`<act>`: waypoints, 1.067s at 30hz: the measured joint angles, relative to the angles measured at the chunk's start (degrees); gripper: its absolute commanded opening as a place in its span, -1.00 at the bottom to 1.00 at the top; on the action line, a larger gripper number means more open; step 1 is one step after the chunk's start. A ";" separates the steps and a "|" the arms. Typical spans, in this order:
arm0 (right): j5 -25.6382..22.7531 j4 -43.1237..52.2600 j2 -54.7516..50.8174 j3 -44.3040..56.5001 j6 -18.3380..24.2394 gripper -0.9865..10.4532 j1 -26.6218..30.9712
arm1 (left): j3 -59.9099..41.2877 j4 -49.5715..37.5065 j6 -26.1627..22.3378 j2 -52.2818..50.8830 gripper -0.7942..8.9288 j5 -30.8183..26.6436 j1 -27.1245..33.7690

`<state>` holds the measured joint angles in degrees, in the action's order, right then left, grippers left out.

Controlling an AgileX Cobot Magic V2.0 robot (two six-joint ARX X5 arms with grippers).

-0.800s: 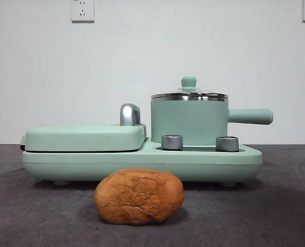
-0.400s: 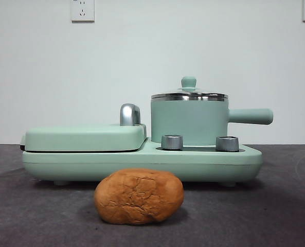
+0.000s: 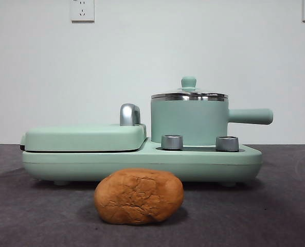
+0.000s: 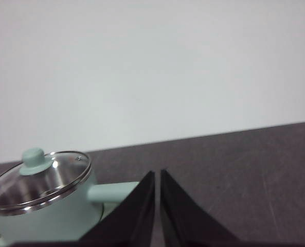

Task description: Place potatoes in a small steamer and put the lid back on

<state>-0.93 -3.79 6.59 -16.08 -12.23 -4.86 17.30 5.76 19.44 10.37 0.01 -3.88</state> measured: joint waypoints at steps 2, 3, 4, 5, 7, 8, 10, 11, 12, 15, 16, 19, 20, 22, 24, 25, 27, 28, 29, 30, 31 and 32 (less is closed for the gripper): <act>1.64 -2.25 2.60 -3.13 0.07 -0.80 0.00 | 4.04 2.03 -0.42 3.48 -0.82 1.51 0.00; 2.89 -3.19 4.11 -4.79 0.28 -0.80 0.00 | 6.10 2.89 -0.90 5.49 -0.82 2.67 0.00; 4.09 -4.07 5.44 -6.21 0.68 -0.80 0.00 | 7.82 3.67 -1.57 7.23 -0.82 4.07 0.00; 5.51 -5.18 7.13 -7.96 1.53 -0.80 0.00 | 9.99 4.50 -2.78 9.55 -0.82 5.97 0.00; 8.17 -6.99 10.34 -11.04 3.65 -0.80 0.00 | 13.20 5.62 -5.18 13.11 -0.82 9.09 0.00; 9.66 -7.87 12.07 -12.63 5.11 -0.80 0.00 | 15.02 6.16 -6.69 15.15 -0.82 10.80 0.00; 12.26 -9.42 15.21 -15.41 7.85 -0.80 0.00 | 18.01 7.15 -9.53 18.73 -0.82 14.21 0.00; 13.73 -10.16 16.92 -16.90 9.40 -0.80 0.00 | 19.56 7.82 -11.06 20.55 -0.82 16.28 0.00; 15.26 -10.82 18.64 -18.34 10.97 -0.80 -0.02 | 20.90 8.04 -12.72 22.36 -0.82 18.49 -0.02; 19.78 -12.85 23.06 -21.97 15.43 -0.80 -0.07 | 24.15 8.96 -17.18 26.95 -0.82 23.89 -0.57; 21.00 -13.55 24.30 -22.88 16.79 -0.80 -0.07 | 24.85 8.98 -18.43 28.09 -0.82 25.22 -0.85; 23.08 -14.51 27.71 -25.09 20.09 -0.80 -1.27 | 27.06 10.45 -22.62 31.08 -0.82 27.04 -1.99; 23.23 -14.64 28.68 -25.62 20.94 -0.80 -2.05 | 27.96 11.28 -24.00 31.91 -0.82 27.19 -2.45; 23.28 -15.10 30.18 -26.49 22.45 -0.80 -3.58 | 29.46 12.59 -26.77 33.09 -0.82 27.96 -3.41; 23.32 -15.76 31.56 -27.52 23.96 -0.80 -5.57 | 30.84 14.53 -30.25 33.99 -0.82 29.40 -4.68; 23.34 -15.93 32.06 -27.87 24.52 -0.80 -6.45 | 31.30 15.23 -31.67 34.29 -0.82 29.81 -5.29; 23.37 -16.44 33.07 -28.39 25.97 -0.80 -8.57 | 31.74 15.98 -35.41 34.67 -0.82 30.10 -6.93; 23.37 -16.57 33.46 -28.41 26.64 -0.80 -9.53 | 31.76 16.11 -37.11 34.71 -0.82 30.10 -7.67; 23.37 -16.74 33.77 -28.39 27.28 -0.80 -10.23 | 31.76 16.28 -38.40 34.71 -0.82 30.12 -8.24; 23.34 -16.81 34.03 -28.41 27.93 -0.80 -10.78 | 31.76 16.33 -39.67 34.71 -0.82 30.16 -8.92; 23.37 -16.81 34.18 -28.39 28.59 -0.80 -11.26 | 31.76 16.31 -40.19 34.71 -0.82 30.16 -9.27; 23.39 -16.81 34.23 -28.39 29.03 -0.80 -11.50 | 31.76 16.31 -40.79 34.71 -0.75 30.16 -9.62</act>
<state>22.46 -20.60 40.82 -44.47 16.80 -16.36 49.06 22.06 -21.34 45.08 30.17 -13.50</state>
